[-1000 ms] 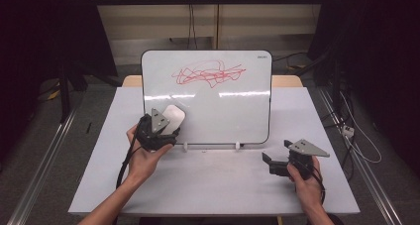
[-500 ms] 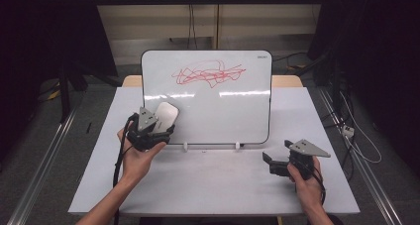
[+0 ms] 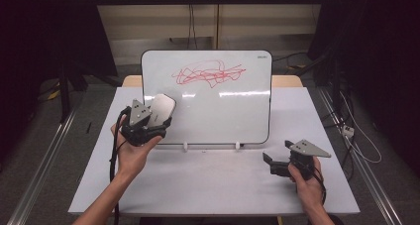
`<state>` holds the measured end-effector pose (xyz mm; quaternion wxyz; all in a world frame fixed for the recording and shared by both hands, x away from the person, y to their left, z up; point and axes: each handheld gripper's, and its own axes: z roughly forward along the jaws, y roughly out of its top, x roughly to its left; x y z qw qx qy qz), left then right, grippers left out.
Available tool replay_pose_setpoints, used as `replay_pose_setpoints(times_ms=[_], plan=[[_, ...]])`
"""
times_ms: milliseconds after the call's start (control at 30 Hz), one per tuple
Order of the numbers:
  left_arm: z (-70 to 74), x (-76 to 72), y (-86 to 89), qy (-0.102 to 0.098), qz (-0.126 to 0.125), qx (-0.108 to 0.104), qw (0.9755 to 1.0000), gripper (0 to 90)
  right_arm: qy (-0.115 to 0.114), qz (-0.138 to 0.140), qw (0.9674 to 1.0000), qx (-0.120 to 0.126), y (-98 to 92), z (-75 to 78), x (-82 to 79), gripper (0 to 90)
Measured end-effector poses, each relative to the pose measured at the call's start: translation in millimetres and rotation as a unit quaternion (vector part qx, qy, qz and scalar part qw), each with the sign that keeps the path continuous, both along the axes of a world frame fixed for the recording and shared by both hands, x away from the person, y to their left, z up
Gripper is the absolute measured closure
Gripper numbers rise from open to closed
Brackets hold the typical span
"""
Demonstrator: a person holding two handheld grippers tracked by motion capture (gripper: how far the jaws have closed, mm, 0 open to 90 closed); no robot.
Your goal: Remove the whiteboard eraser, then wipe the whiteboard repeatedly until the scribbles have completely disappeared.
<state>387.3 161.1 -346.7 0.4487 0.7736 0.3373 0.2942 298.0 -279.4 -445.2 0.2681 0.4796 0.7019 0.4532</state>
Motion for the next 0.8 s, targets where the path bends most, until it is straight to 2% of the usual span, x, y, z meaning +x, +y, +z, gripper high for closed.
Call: replay_pose_setpoints(times_ms=[133,167,400,533,600,733,800], plan=[[4.4,1.8,-1.3,-0.005,-0.001,-0.007,1.0,30.9,0.002,0.002,1.0,-0.002,1.2,-0.1,0.1,5.9],[6.0,2.2,-1.4,-0.008,-0.002,0.0,1.0,30.9,0.002,0.001,1.0,-0.002,1.1,0.0,0.0,5.8],[13.3,6.0,-5.7,-0.015,-0.008,0.004,0.9999,30.9,0.002,-0.001,1.0,-0.002,0.7,-0.3,1.0,5.9],[18.6,12.7,-8.1,-0.014,-0.008,-0.006,0.9999,30.9,0.004,-0.004,1.0,0.001,0.9,-0.3,2.4,6.0],[20.5,15.4,-9.3,-0.014,-0.009,-0.002,0.9999,30.9,0.005,-0.002,1.0,0.0,1.6,-0.7,3.3,6.0],[25.2,20.5,-10.0,-0.015,-0.002,-0.01,0.9998,30.9,0.006,-0.002,1.0,0.001,3.4,-1.1,4.7,6.0],[28.4,23.0,-10.1,-0.019,-0.003,-0.003,0.9998,30.9,0.004,0.001,1.0,-0.002,3.5,-1.2,5.3,6.0]])
